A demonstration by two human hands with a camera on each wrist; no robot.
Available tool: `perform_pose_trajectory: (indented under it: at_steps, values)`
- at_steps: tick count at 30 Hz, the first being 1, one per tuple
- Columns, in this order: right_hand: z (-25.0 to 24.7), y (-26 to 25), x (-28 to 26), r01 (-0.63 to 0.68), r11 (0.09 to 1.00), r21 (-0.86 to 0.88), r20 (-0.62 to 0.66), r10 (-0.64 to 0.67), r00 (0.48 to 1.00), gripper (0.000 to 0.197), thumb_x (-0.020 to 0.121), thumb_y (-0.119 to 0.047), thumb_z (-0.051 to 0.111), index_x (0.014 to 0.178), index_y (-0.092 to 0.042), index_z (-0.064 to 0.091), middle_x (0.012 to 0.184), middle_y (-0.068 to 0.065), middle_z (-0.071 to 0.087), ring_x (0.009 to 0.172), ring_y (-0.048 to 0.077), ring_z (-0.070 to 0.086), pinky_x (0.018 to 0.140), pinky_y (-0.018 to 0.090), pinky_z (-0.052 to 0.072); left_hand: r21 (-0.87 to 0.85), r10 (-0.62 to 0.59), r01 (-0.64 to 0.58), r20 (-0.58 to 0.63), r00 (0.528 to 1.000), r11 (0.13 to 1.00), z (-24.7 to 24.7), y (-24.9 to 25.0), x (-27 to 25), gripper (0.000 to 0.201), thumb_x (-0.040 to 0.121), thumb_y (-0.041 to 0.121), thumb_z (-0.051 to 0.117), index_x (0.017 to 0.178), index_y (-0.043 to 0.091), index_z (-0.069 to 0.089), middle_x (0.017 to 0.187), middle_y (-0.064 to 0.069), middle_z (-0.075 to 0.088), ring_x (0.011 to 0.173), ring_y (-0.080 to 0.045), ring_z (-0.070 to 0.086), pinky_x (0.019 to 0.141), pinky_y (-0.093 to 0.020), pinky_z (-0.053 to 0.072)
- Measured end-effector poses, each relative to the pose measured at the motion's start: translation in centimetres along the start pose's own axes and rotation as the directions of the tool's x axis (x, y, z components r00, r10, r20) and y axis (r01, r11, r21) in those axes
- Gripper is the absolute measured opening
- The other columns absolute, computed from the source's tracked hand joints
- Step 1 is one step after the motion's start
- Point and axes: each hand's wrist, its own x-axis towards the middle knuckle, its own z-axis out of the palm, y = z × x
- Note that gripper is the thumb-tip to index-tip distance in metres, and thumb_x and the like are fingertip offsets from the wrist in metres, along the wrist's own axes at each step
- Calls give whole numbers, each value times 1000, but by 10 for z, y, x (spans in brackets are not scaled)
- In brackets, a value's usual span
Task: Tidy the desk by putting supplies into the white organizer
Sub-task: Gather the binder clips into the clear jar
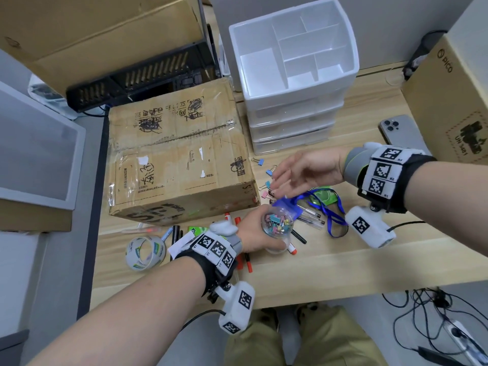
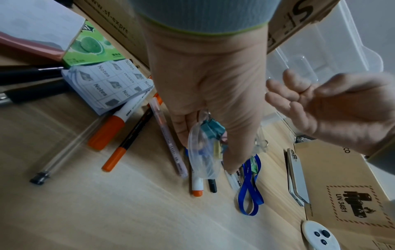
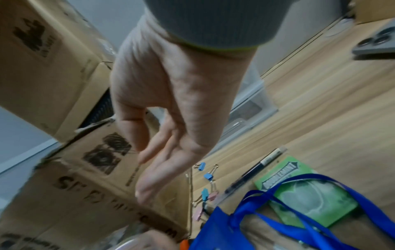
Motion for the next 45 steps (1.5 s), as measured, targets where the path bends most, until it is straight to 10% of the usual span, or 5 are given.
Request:
perform_pose_trajectory:
  at_steps: [5,12,26,40,45]
  values:
    - [-26,19,25,-11,939,-344,-537,-187,823,22,93,9,50,93,-9,62,100,17,72,74,22,72,72,33,61,-14,1,-1,-2,1000,1000,-6,-4,-4,66,63,11,90,120,23,59,116,5,67,105,-10,66,83,-14,53]
    - [6,29,60,-10,578,-816,-314,-428,848,14,83,-3,65,86,-15,71,79,-3,73,71,9,68,68,21,52,-14,-60,61,93,994,998,-14,-15,-12,62,57,23,89,110,18,58,106,-2,75,100,-22,73,89,-48,58]
    - [35,40,106,-320,197,-927,-375,-474,796,18,74,-29,72,86,-16,71,83,6,70,75,28,65,64,29,54,-51,-51,53,27,998,997,-25,-33,-20,57,68,0,84,118,8,57,94,11,66,72,14,62,65,-8,49]
    - [2,16,97,-45,889,-456,-657,-302,691,19,89,-9,51,83,-2,67,81,16,70,73,29,67,65,32,55,-40,-64,69,108,992,997,-27,-25,-10,53,59,23,87,104,21,59,98,5,75,93,-12,73,83,-50,60]
    - [-22,12,90,-69,880,-469,-646,-290,706,12,83,-10,53,82,-4,64,90,19,73,85,34,71,82,50,59,-61,-57,68,158,986,996,-24,-17,-8,60,61,22,90,112,23,60,107,3,75,102,-15,72,93,-47,57]
